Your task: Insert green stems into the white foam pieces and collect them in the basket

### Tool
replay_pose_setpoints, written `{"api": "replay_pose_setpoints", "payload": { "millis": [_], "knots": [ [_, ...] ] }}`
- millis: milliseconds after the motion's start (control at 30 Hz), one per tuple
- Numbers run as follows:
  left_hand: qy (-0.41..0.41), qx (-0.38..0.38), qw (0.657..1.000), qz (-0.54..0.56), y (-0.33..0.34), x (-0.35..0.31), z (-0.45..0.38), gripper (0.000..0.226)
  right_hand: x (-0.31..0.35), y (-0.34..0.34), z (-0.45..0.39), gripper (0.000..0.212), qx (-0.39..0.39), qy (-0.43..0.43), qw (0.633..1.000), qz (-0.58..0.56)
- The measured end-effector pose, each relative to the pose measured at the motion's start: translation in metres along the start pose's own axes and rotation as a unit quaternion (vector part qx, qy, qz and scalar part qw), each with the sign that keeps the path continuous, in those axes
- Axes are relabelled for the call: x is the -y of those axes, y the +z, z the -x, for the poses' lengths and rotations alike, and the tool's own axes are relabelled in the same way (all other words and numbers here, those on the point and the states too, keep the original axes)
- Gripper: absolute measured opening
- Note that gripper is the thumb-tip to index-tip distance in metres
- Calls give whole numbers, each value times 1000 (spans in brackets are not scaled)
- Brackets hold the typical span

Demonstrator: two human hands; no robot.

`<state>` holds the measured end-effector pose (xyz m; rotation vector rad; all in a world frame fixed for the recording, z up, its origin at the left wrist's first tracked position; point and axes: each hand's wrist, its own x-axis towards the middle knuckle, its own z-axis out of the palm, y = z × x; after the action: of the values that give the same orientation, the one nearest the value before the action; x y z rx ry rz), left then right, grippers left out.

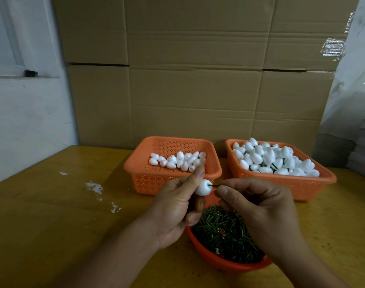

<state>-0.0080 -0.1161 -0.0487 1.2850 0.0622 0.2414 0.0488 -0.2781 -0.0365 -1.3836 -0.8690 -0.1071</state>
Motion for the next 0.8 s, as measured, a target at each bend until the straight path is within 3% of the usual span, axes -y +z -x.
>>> {"api": "replay_pose_setpoints", "payload": {
  "millis": [267, 800],
  "knots": [
    [25, -6, 999, -33, 1, 2, 0, 43, -5, -1, 3, 6, 8, -95, 985, 145],
    [63, -26, 995, -71, 2, 4, 0, 43, -11, 3, 5, 9, 3, -114, 981, 158]
  ]
}}
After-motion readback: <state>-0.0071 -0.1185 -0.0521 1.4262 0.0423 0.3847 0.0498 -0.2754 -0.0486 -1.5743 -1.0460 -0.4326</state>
